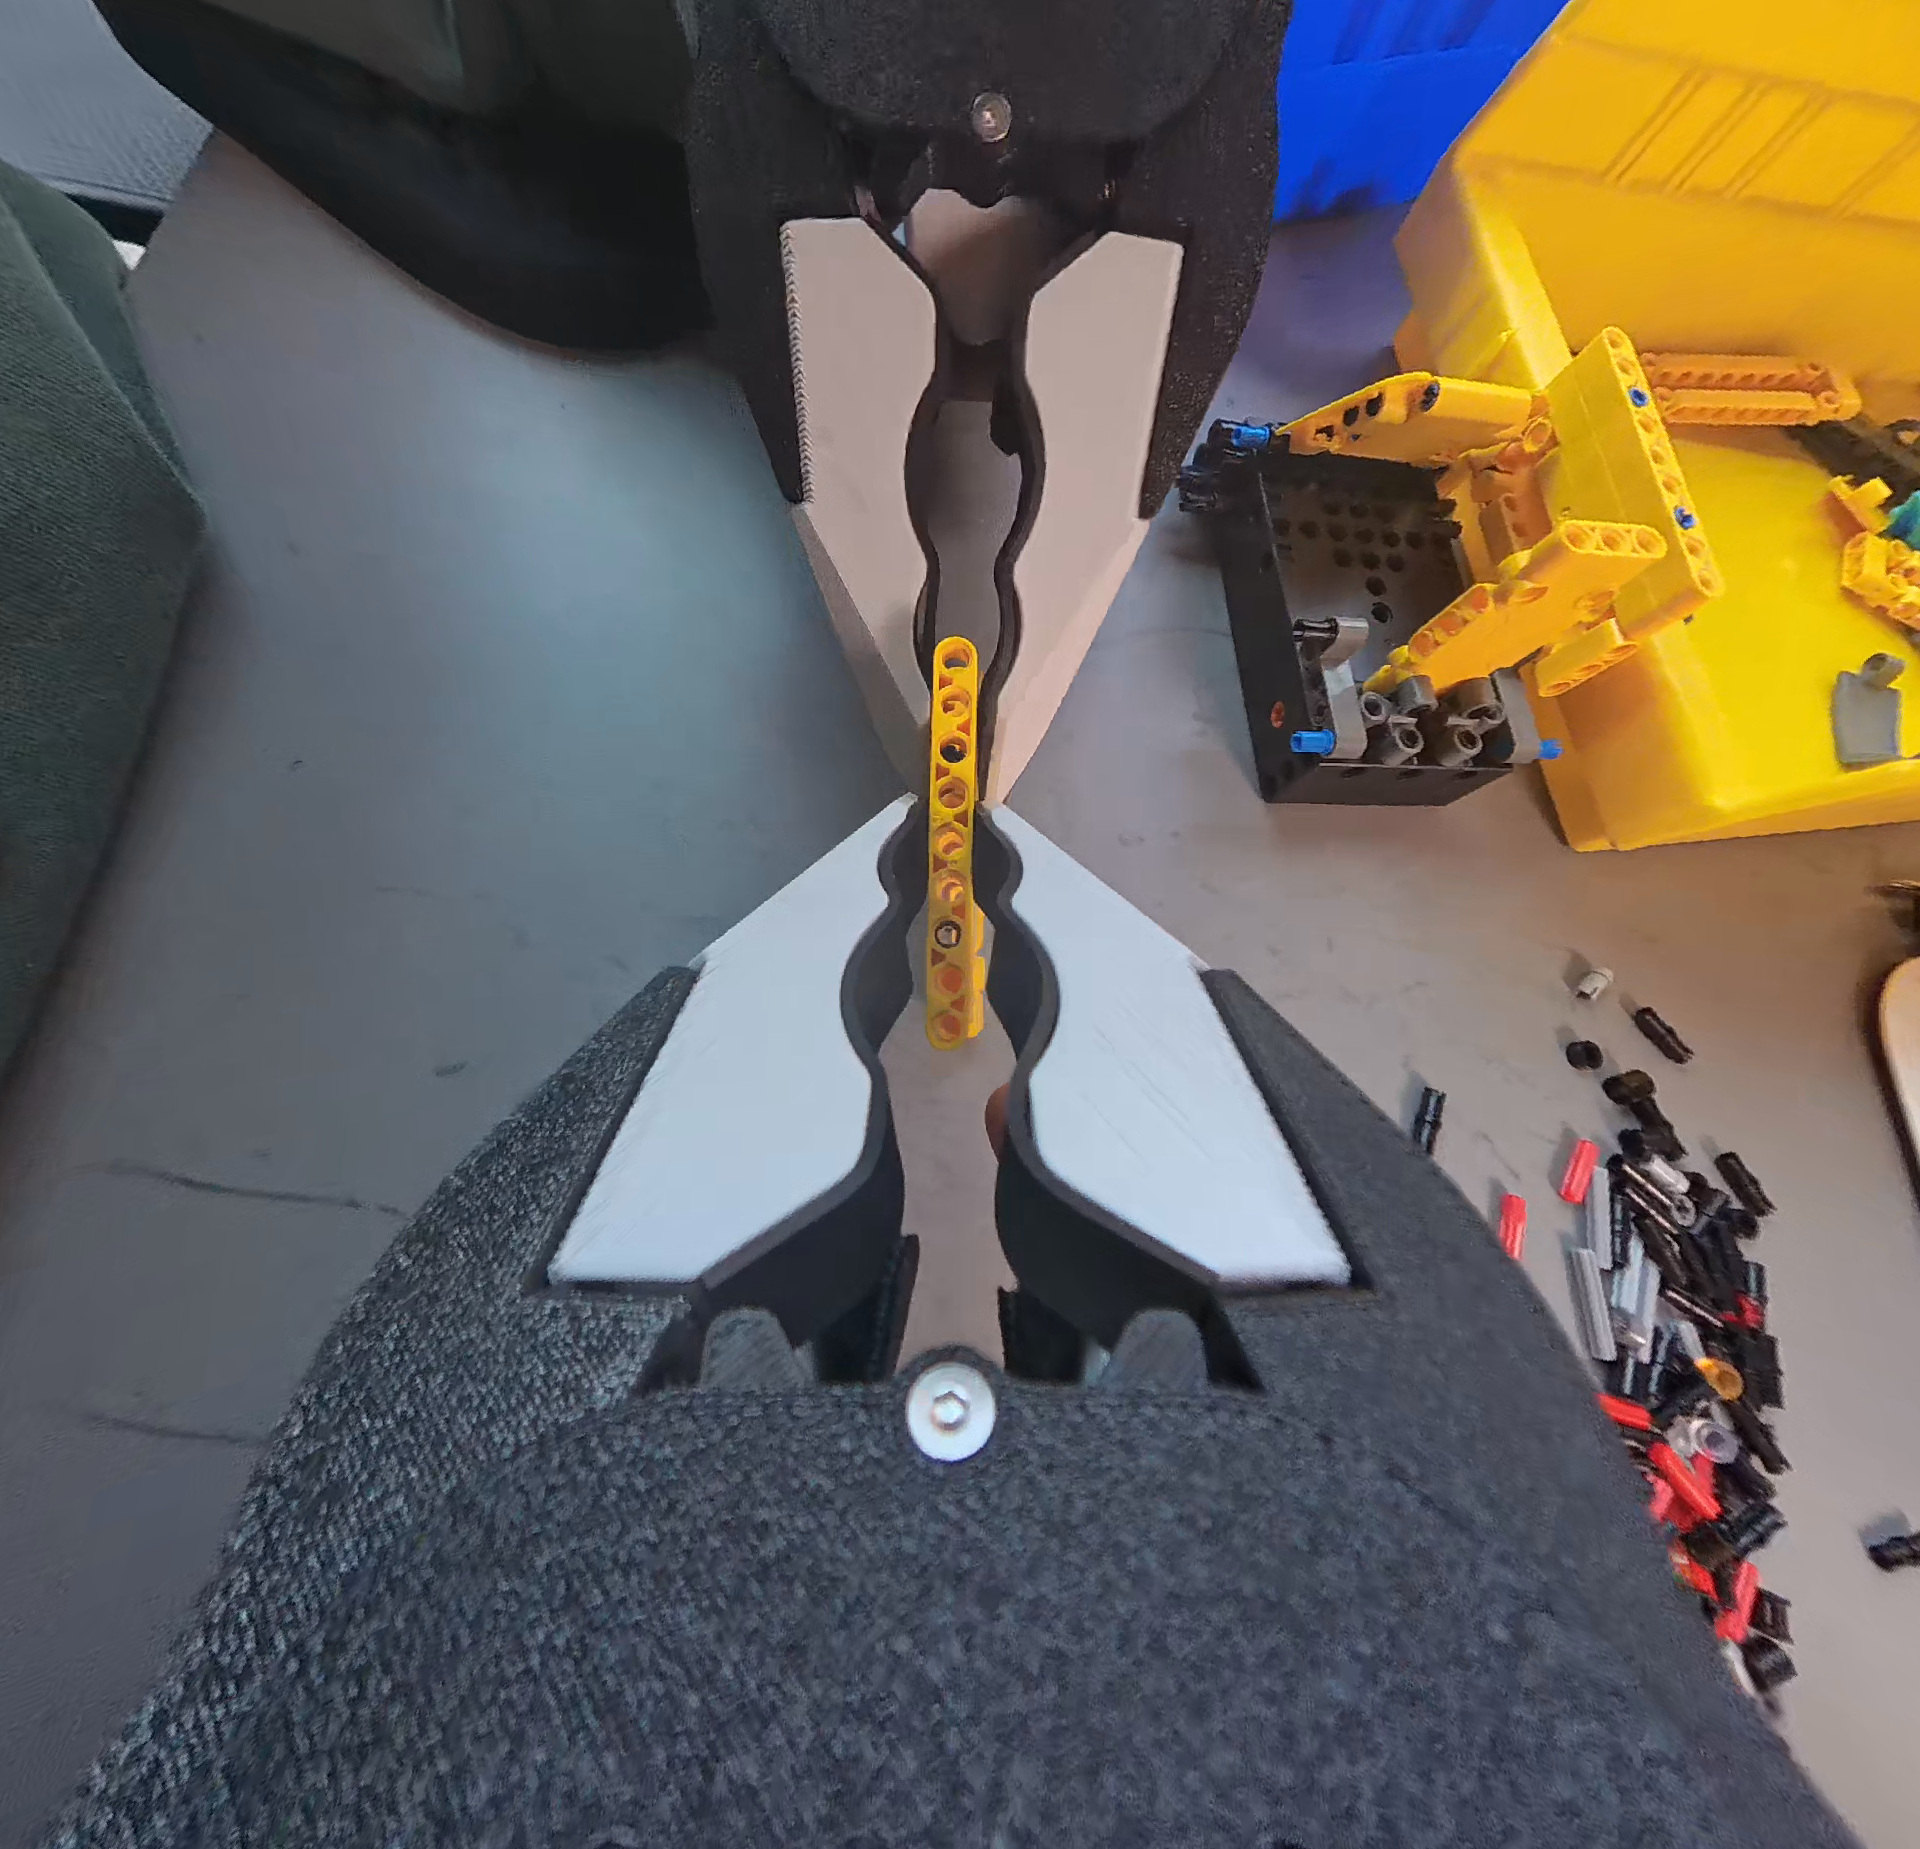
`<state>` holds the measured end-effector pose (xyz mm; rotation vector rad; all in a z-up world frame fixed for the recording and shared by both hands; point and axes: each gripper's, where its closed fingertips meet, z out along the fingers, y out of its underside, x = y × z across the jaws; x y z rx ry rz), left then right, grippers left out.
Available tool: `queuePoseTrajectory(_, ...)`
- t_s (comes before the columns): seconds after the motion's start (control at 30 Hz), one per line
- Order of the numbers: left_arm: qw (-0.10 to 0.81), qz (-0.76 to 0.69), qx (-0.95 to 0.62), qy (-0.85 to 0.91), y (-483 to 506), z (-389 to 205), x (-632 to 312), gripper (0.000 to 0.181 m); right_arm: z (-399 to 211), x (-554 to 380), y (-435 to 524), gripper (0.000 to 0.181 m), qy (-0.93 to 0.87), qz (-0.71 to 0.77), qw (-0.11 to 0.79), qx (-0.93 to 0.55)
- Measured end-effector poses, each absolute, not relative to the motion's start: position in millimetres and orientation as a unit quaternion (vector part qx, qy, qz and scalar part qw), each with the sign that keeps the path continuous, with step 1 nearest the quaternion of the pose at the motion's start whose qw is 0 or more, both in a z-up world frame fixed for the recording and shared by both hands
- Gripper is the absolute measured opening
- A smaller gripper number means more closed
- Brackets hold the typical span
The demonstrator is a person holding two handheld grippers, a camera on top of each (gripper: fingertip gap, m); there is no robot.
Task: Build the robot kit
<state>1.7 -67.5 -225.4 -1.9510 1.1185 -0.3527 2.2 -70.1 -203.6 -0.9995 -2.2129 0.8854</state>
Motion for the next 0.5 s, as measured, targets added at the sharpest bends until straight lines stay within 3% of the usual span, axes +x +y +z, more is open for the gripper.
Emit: queuePoseTrajectory(0.5, 0.399, -0.179, -0.797, 0.417, -66.1, -225.6, 1.4, 0.006, -204.2, 0.6, -67.8, 0.006, -0.841, 0.319, 0.238, -0.366)
